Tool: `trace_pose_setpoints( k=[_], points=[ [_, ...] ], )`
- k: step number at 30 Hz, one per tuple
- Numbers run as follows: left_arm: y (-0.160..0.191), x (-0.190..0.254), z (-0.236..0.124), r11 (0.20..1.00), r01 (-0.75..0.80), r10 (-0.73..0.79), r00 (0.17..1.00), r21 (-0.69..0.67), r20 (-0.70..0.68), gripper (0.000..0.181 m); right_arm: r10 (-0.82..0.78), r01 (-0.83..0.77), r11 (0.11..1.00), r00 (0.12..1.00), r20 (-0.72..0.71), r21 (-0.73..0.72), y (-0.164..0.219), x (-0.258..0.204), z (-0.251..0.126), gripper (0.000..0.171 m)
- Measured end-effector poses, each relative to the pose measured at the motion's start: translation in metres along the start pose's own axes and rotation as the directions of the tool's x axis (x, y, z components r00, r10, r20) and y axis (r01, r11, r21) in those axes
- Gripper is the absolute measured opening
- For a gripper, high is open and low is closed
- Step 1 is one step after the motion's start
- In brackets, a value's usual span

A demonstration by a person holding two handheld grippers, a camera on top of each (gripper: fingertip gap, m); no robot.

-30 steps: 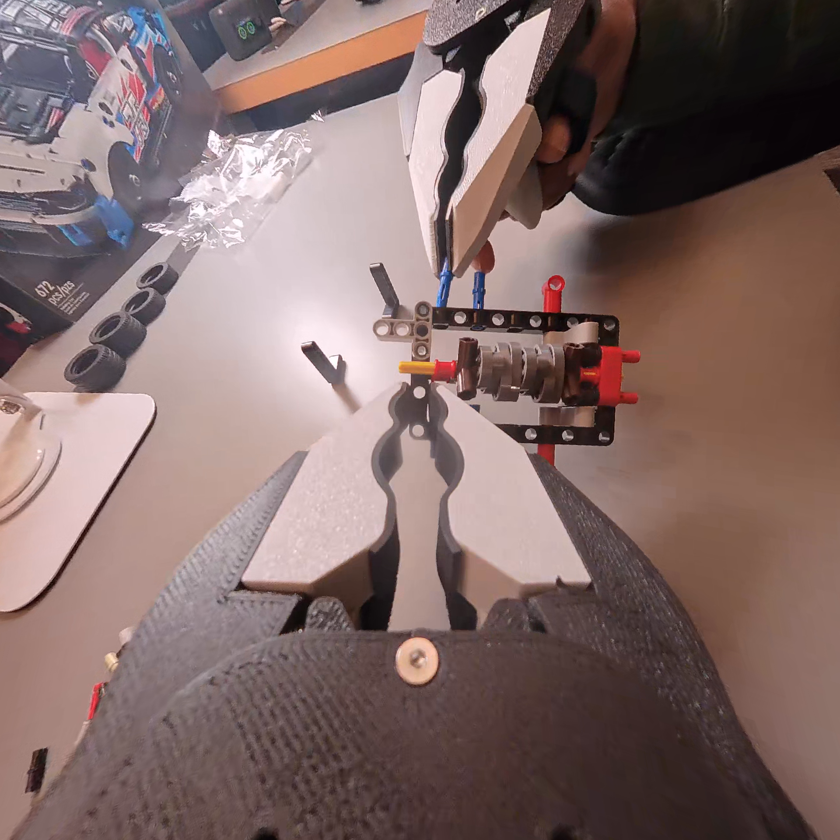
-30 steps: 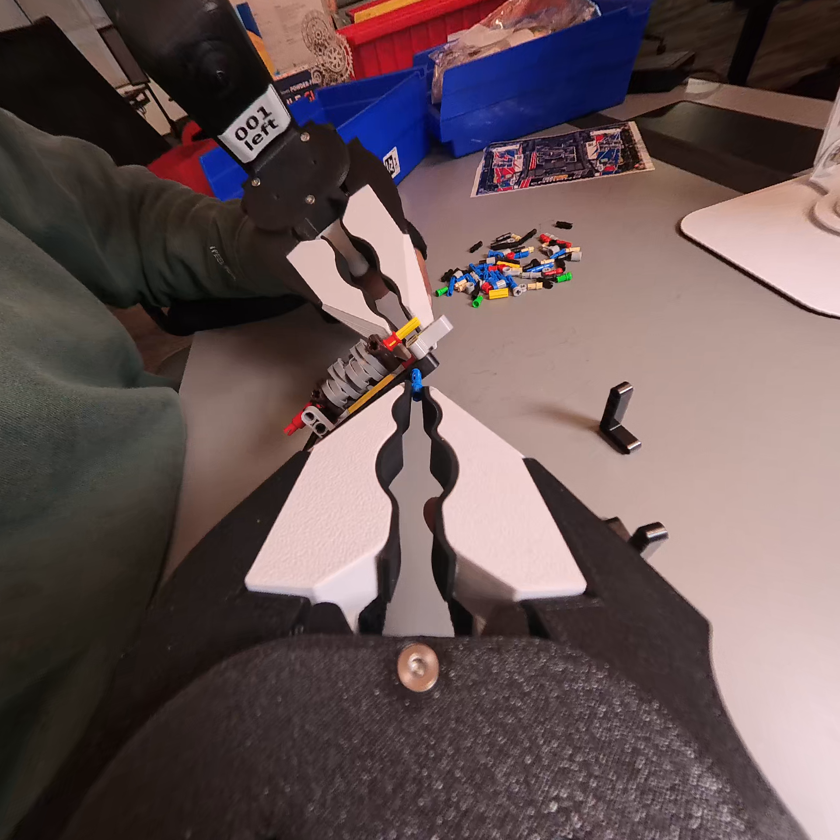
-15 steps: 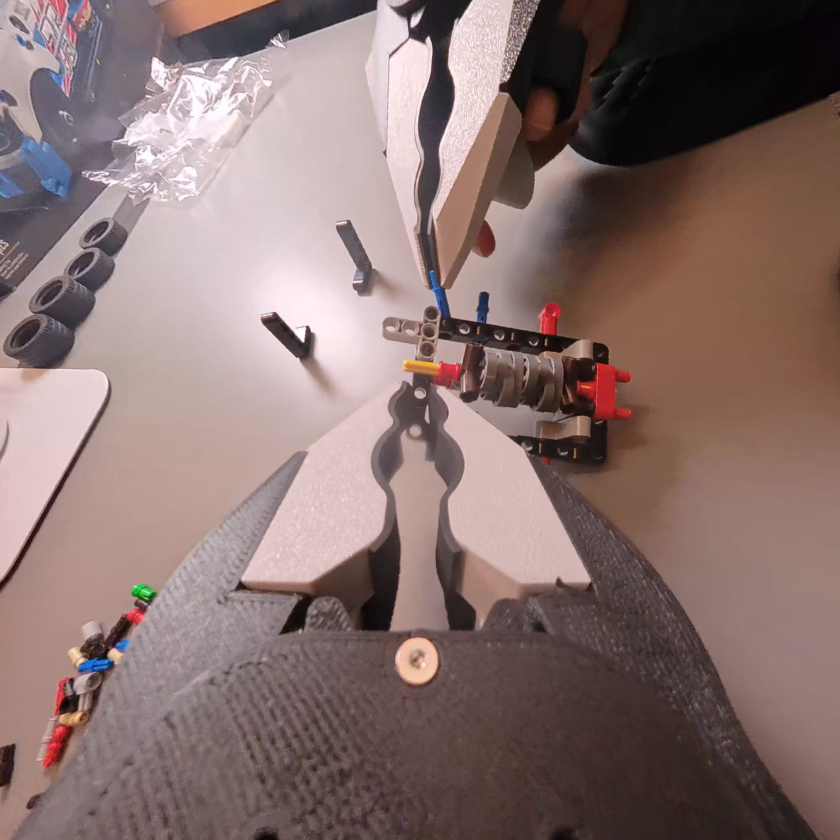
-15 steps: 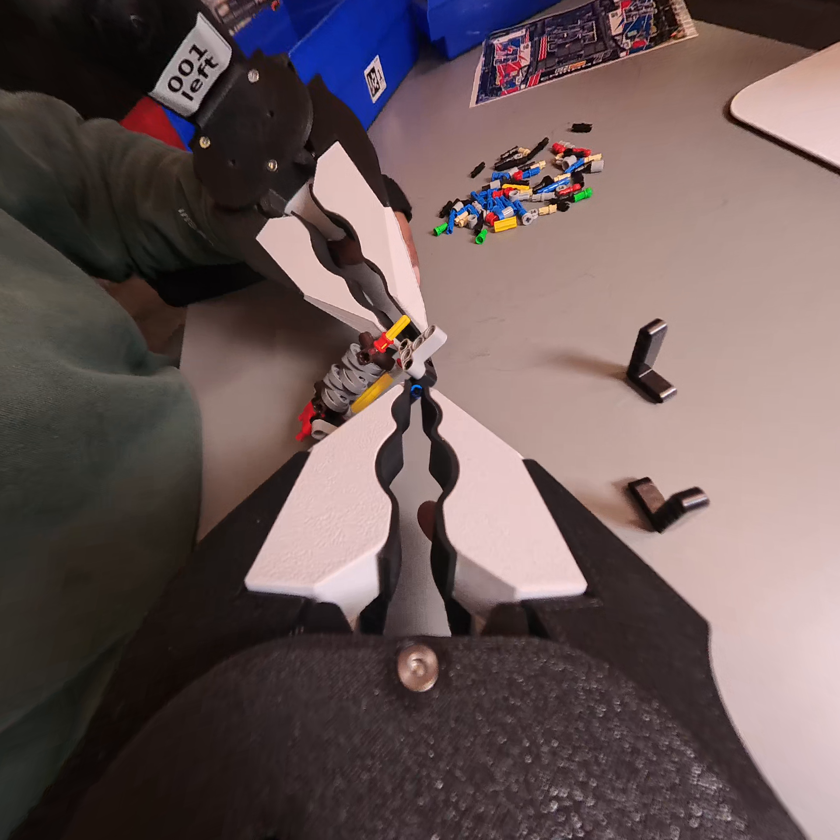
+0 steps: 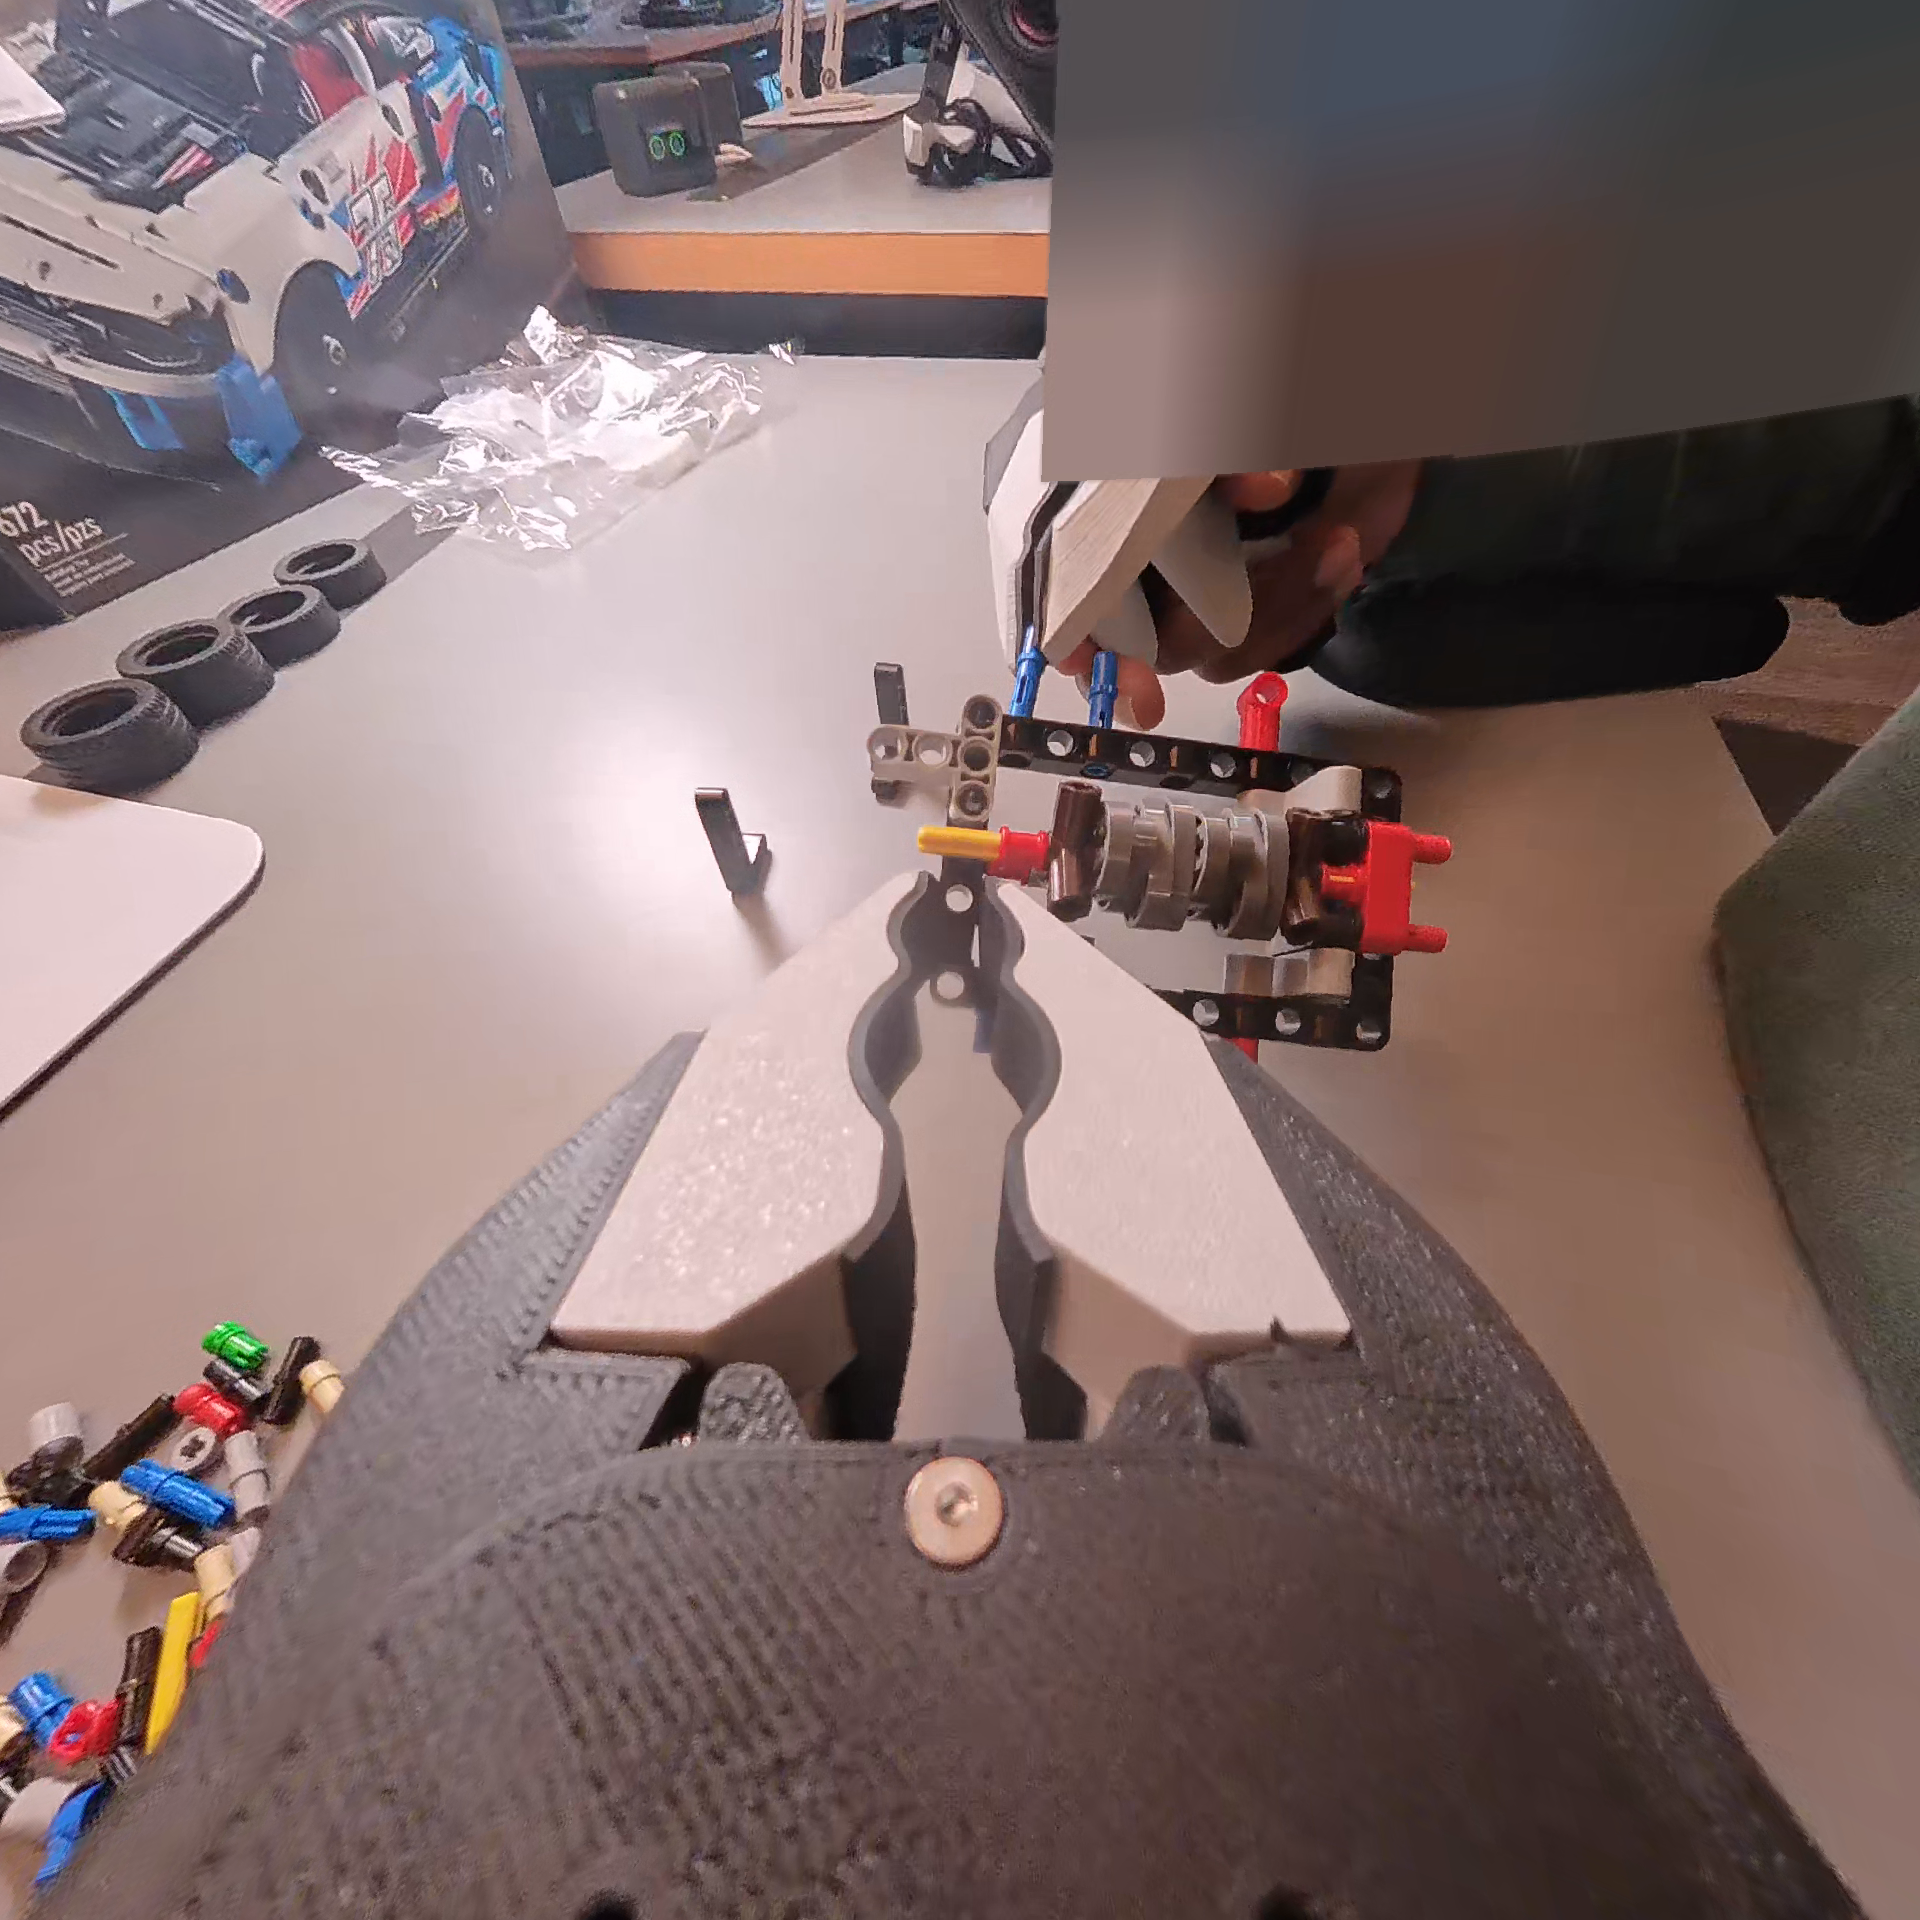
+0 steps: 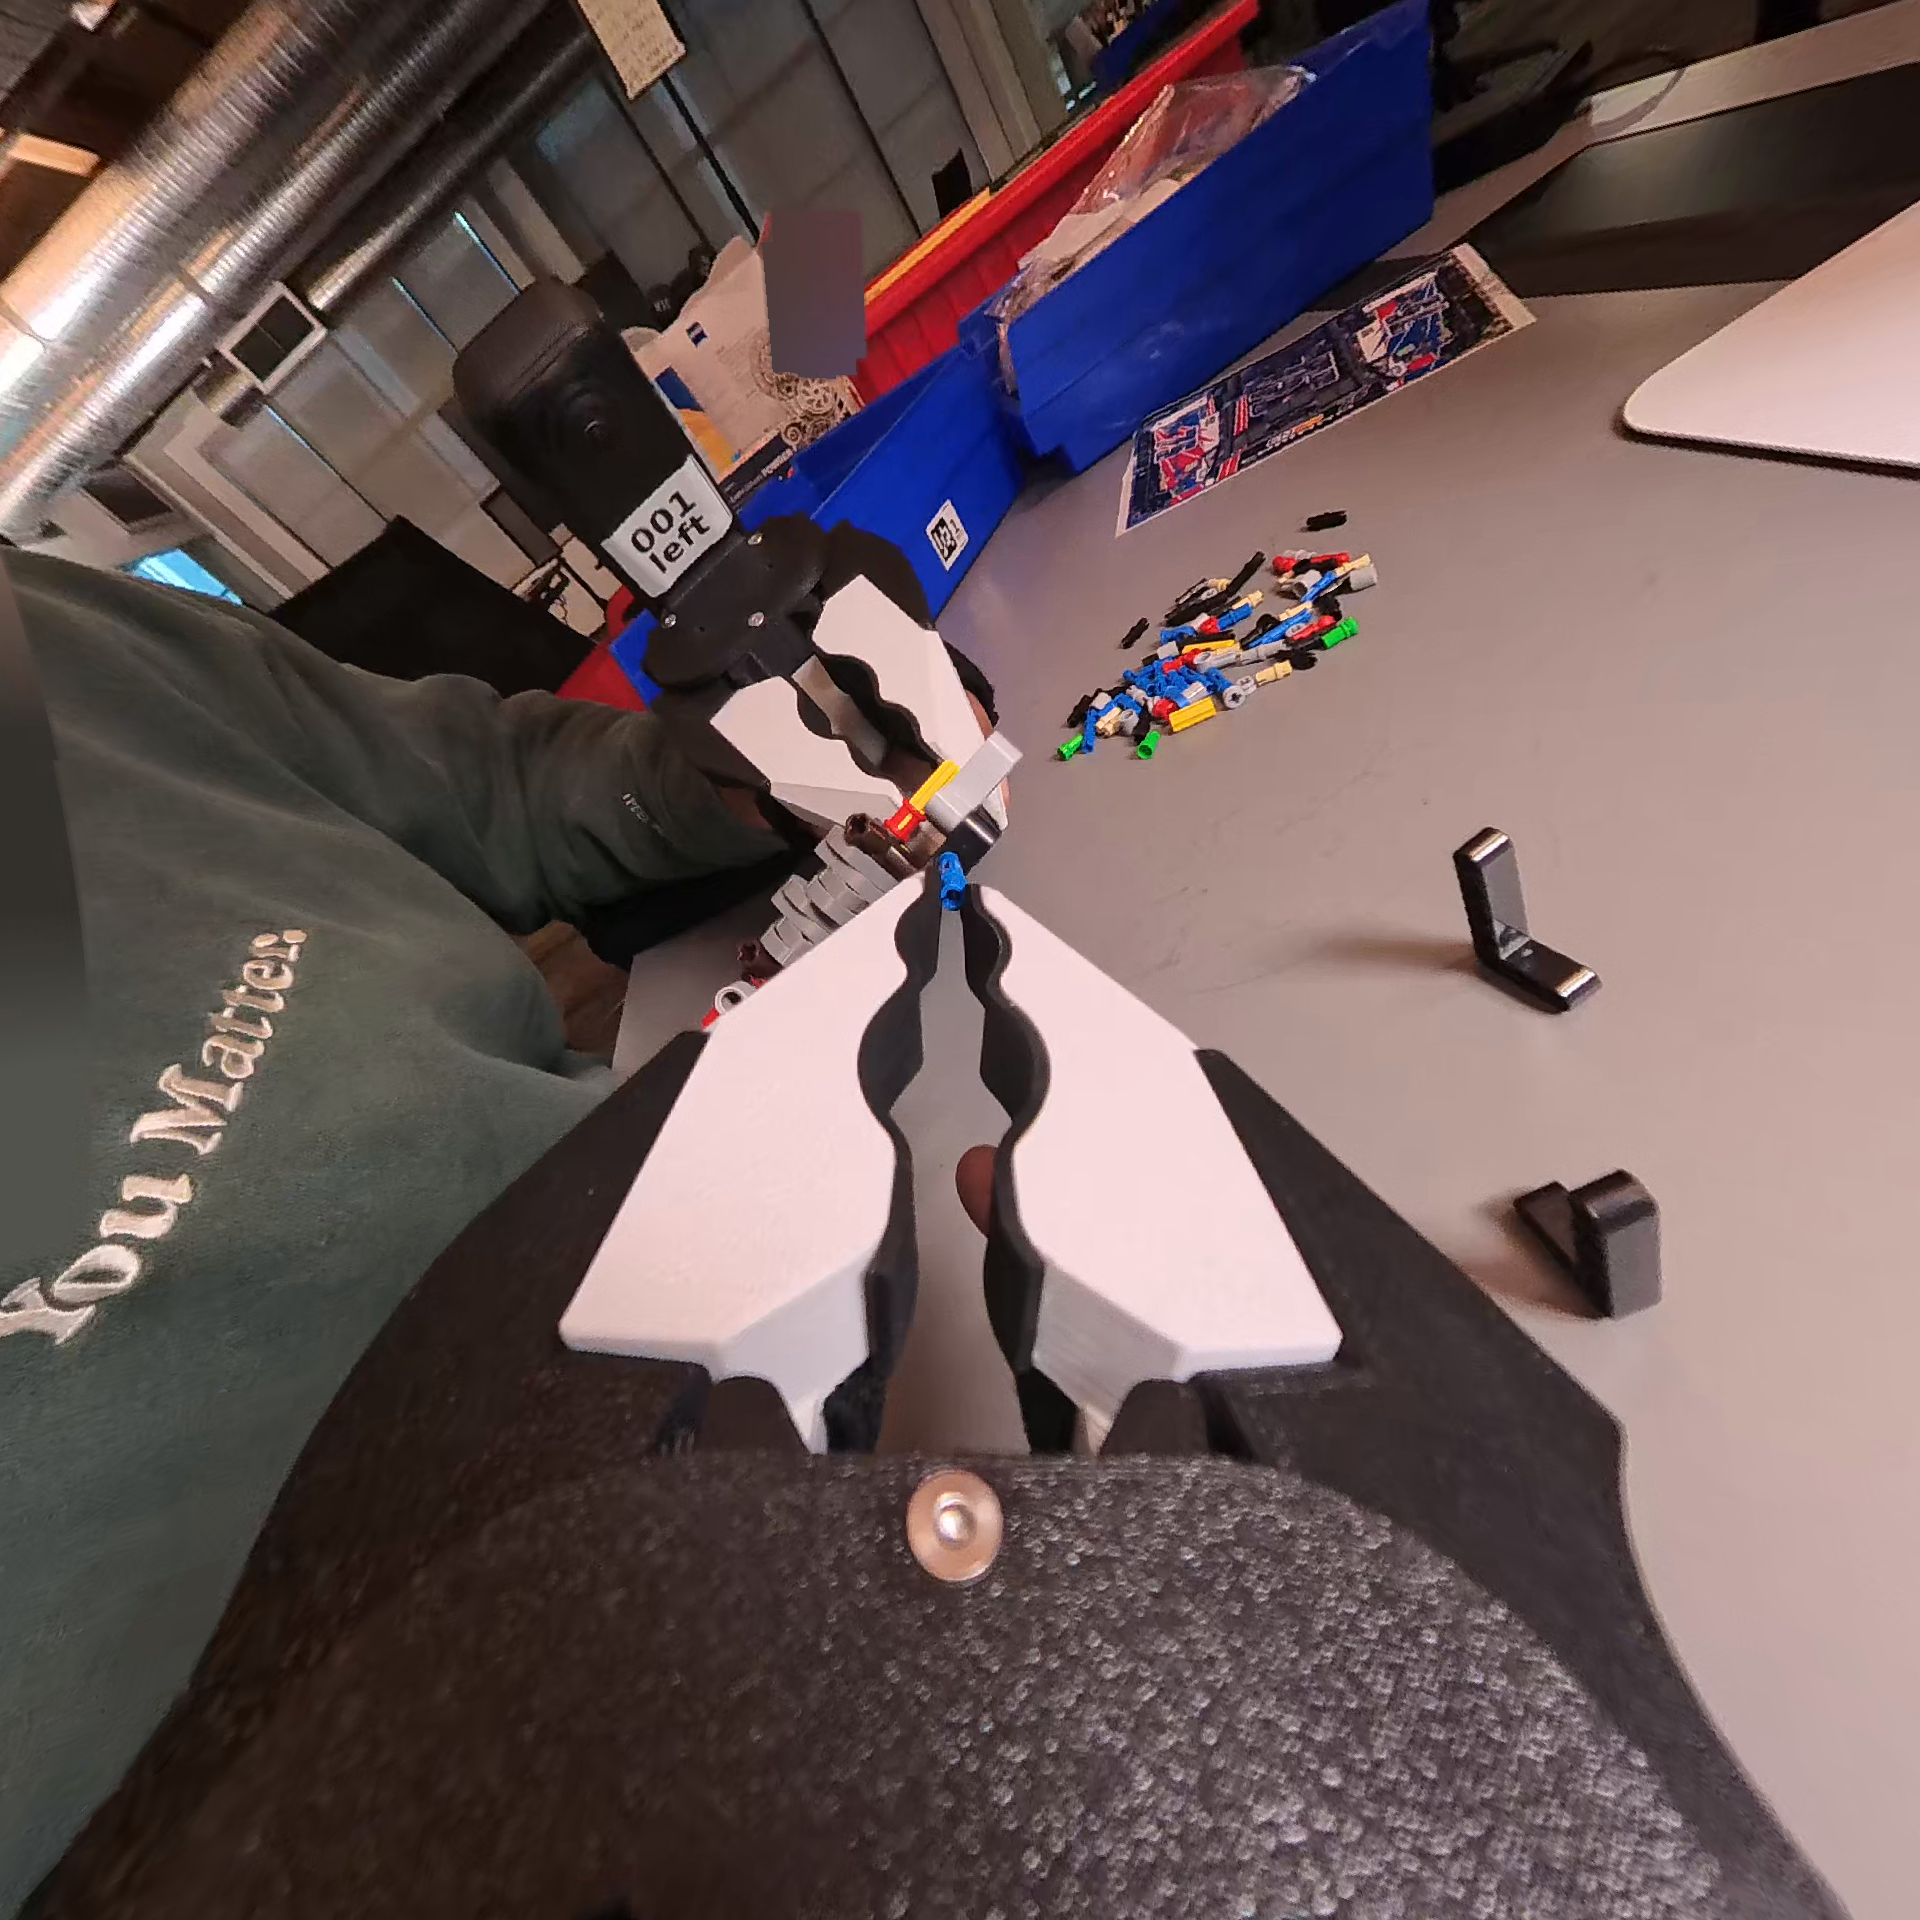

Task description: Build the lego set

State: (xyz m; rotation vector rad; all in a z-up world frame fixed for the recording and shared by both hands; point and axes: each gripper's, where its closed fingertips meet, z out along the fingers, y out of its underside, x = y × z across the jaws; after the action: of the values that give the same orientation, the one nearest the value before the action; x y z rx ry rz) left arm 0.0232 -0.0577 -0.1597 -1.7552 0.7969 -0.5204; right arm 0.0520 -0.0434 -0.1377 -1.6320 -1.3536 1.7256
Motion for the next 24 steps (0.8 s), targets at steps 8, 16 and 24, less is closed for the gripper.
trace_pose_setpoints(
  k=[8, 16, 24],
  points=[
    [0.010, 0.006, 0.005, 0.996, -0.067, 0.067, 0.998, -0.065, -0.001, 0.005, -0.279, 0.260, 0.951, 0.955, -0.104, -0.168, 0.011, -0.002, -0.001, 0.002],
    [0.019, 0.014, 0.012, 0.974, -0.180, 0.180, 0.984, -0.139, -0.010, 0.006, -0.282, 0.241, 0.922, 0.955, -0.098, -0.304, 0.027, -0.002, -0.005, 0.001],
    [0.017, 0.013, 0.012, 0.987, -0.103, 0.102, 0.995, -0.121, -0.015, 0.005, -0.287, 0.244, 0.917, 0.953, -0.099, -0.315, 0.030, -0.001, -0.006, 0.002]
  ],
)
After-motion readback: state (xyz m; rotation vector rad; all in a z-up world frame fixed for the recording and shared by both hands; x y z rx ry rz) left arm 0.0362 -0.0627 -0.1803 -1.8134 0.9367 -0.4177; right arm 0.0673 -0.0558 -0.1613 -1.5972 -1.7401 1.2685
